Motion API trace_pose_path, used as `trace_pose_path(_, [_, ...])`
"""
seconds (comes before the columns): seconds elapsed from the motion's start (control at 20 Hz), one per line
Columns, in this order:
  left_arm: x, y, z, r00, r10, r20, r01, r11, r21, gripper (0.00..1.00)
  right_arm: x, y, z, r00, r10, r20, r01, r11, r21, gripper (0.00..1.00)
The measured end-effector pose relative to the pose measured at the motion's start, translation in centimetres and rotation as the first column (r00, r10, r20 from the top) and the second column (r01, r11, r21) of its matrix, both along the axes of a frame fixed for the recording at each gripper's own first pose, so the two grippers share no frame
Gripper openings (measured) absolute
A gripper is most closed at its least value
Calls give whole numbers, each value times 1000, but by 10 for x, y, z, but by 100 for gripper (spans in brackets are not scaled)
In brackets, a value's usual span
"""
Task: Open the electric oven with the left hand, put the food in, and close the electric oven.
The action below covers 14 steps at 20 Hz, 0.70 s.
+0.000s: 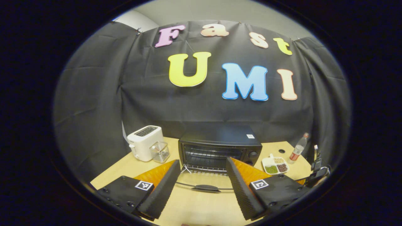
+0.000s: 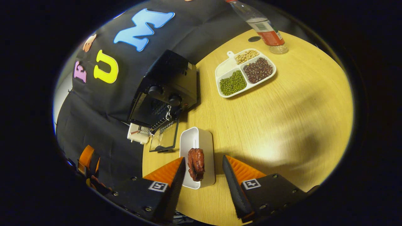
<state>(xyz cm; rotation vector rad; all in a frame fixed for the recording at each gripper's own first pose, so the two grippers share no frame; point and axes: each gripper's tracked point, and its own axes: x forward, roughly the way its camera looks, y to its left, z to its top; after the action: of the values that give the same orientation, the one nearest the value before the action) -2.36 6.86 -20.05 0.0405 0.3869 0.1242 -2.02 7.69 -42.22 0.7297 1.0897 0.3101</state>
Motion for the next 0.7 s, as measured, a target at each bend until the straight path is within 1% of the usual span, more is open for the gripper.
trace_pose_path(0.05, [-3,1,1,1000,14,3,-14,1000,2,97,2,4,-1,1000,3,-3,-3,1000,28,66])
trace_pose_path(0.15, [-7,3,2,999,38,4,-38,999,7,96,-2,4,0,1000,17,-26,-16,998,65,65])
trace_pose_path(0.25, [-11,3,4,998,59,7,-59,998,3,96,-2,8,-1,999,46,-29,-43,995,85,65])
trace_pose_path(0.3, [-12,3,6,998,68,13,-68,998,-2,96,1,6,1,999,48,-25,-46,995,87,65])
trace_pose_path(0.35, [-13,3,6,997,72,17,-72,997,-6,96,3,9,-7,999,27,-34,-24,996,81,55])
trace_pose_path(0.4, [-13,4,9,997,78,25,-78,997,-3,96,6,17,-5,999,25,-47,-19,993,120,24])
trace_pose_path(0.45, [-11,3,10,997,72,34,-72,997,-4,96,3,15,-2,998,30,-58,-22,991,133,24])
trace_pose_path(0.5, [-9,3,10,997,66,32,-66,998,-5,97,10,9,3,998,20,-67,-9,987,158,20])
trace_pose_path(0.55, [-6,4,11,998,62,31,-62,998,-6,95,7,31,-14,998,25,-63,-14,987,161,10])
trace_pose_path(0.6, [-3,5,14,998,56,37,-56,998,-7,96,8,29,-7,998,33,-59,-24,988,153,10])
trace_pose_path(0.65, [1,7,18,997,53,48,-53,999,-11,99,8,27,1,998,30,-53,-22,990,141,10])
trace_pose_path(0.7, [3,8,22,997,49,57,-48,999,-18,99,8,24,6,999,27,-47,-20,992,127,3])
